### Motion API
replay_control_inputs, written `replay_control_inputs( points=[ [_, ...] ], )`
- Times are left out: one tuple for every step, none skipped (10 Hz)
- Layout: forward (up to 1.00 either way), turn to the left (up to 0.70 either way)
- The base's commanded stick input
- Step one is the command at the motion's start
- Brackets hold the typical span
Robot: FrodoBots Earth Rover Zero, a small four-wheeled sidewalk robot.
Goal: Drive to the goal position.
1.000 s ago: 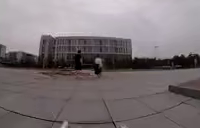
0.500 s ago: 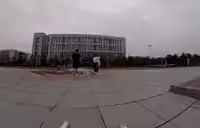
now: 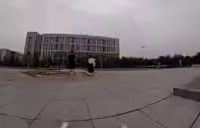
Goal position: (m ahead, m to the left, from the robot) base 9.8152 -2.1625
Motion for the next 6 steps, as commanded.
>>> replay_control_inputs(
  points=[
    [0.70,-0.11],
    [0.70,0.00],
    [0.70,0.00],
    [0.70,0.00],
    [0.70,0.00],
    [0.70,0.00]
  ],
)
